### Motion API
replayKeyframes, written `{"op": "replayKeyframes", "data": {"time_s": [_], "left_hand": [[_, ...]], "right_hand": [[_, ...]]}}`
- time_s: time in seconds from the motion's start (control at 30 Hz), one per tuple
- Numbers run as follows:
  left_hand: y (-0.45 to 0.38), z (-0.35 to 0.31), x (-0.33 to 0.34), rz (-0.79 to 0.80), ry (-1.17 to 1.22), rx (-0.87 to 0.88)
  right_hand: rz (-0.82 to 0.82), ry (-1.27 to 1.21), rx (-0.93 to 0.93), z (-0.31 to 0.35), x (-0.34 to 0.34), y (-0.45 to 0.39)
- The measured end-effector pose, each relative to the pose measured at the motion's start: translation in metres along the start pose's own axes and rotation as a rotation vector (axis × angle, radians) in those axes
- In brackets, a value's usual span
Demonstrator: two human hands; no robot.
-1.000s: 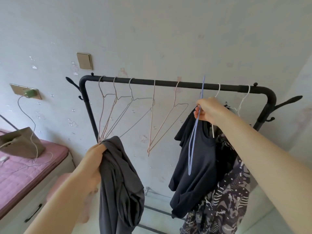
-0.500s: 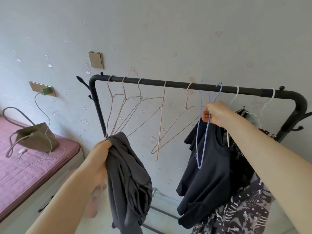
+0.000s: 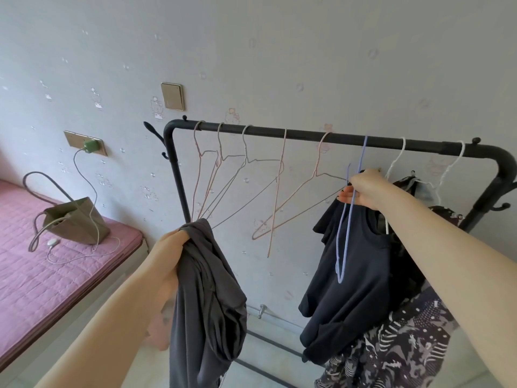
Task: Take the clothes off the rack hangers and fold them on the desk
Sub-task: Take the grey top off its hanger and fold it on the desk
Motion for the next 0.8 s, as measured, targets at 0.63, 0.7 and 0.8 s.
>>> {"op": "replayKeyframes", "data": {"time_s": [0.63, 0.7, 0.8], "left_hand": [[0.041, -0.021, -0.028, 0.102, 0.057, 0.031], [0.048, -0.027, -0.024, 0.147, 0.110, 0.050], [0.061, -0.040, -0.025, 0.186, 0.185, 0.090]], "right_hand": [[-0.038, 0.594, -0.467, -0.006, 0.029, 0.144], [0.076, 0.575, -0.420, -0.025, 0.051, 0.165], [0.261, 0.679, -0.362, -0.062, 0.091, 0.196]]}}
Point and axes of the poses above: each hand's wrist, its own y-axis away from the middle knuckle, its own x-axis out of the palm, z = x × y, the point moved 7 cm from there along -y, towards the middle knuckle, and after that the axes turned 5 degrees about y, right-handed, at the moved point
